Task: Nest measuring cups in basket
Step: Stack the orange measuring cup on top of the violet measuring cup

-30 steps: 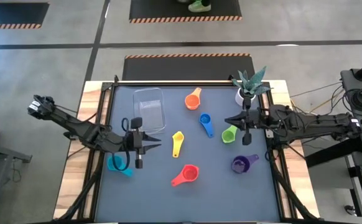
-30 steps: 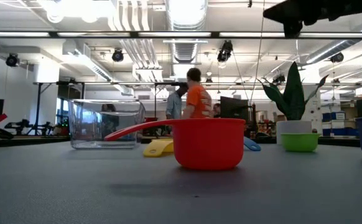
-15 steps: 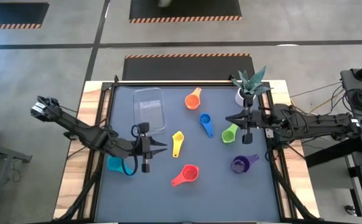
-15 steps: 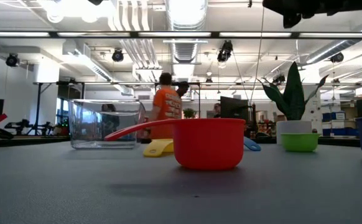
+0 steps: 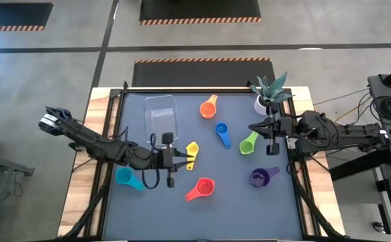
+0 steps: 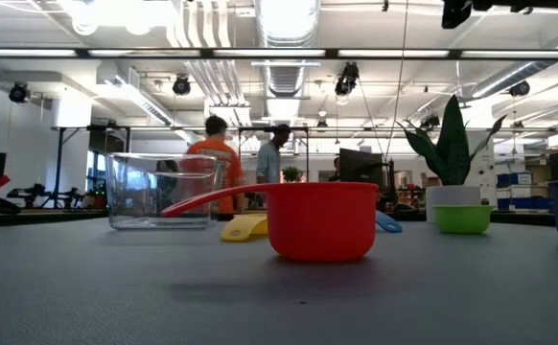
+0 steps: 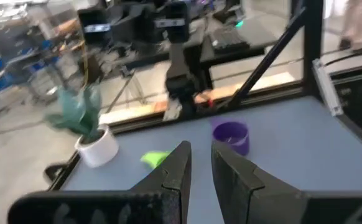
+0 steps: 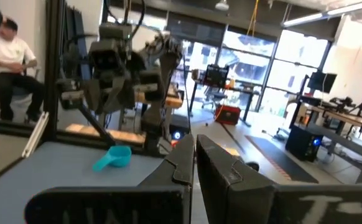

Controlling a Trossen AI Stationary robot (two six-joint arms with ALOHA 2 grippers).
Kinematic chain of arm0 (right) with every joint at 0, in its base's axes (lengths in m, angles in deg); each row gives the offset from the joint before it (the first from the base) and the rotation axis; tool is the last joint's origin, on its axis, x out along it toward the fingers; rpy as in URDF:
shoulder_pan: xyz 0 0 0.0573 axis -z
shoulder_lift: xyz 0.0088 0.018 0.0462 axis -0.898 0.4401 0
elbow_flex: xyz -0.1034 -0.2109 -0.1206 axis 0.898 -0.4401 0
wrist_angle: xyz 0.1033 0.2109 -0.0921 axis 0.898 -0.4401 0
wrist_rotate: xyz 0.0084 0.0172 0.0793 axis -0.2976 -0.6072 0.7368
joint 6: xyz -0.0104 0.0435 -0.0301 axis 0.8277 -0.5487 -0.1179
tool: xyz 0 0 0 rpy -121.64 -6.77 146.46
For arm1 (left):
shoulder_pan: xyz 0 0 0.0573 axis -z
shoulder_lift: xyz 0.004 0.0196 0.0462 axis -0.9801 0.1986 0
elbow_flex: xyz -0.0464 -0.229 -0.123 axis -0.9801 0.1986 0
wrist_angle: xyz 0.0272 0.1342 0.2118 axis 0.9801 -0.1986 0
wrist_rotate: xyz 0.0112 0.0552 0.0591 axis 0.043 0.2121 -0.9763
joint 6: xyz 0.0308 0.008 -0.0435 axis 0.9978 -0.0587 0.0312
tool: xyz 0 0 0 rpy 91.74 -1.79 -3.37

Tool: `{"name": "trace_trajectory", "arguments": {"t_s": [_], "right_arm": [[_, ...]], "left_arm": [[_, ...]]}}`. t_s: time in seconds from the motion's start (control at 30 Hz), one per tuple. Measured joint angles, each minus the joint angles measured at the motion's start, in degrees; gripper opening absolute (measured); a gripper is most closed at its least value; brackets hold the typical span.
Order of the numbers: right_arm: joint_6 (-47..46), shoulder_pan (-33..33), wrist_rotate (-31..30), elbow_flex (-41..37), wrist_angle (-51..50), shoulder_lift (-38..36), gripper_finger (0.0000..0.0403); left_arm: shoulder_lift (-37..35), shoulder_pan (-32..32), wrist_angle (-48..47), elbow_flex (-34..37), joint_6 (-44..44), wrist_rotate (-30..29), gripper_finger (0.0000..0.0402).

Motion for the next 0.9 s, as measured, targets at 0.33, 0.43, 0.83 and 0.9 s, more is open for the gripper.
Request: {"name": "trace_trajectory", "arguments": {"t_s": [0.33, 0.43, 0.83, 0.9], "right_arm": [[-1.3, 0.0, 0.2, 0.0, -0.5, -3.8, 0.0009], [-1.3, 0.0, 0.2, 0.0, -0.6, -3.8, 0.0009], [-1.3, 0.0, 0.2, 0.0, -0.8, -3.8, 0.0009], [-1.2, 0.0, 0.2, 0.0, -0.9, -3.8, 0.0009]], "left_arm": [[9.9, -3.5, -4.4, -11.3, 6.3, 5.4, 0.0045], [13.0, -4.6, -4.2, -13.9, 7.5, 9.2, 0.0045], [24.6, -9.3, -4.5, -21.2, 7.0, 22.0, 0.0045], [25.9, -9.8, -4.4, -22.3, 7.0, 23.1, 0.0045]]}}
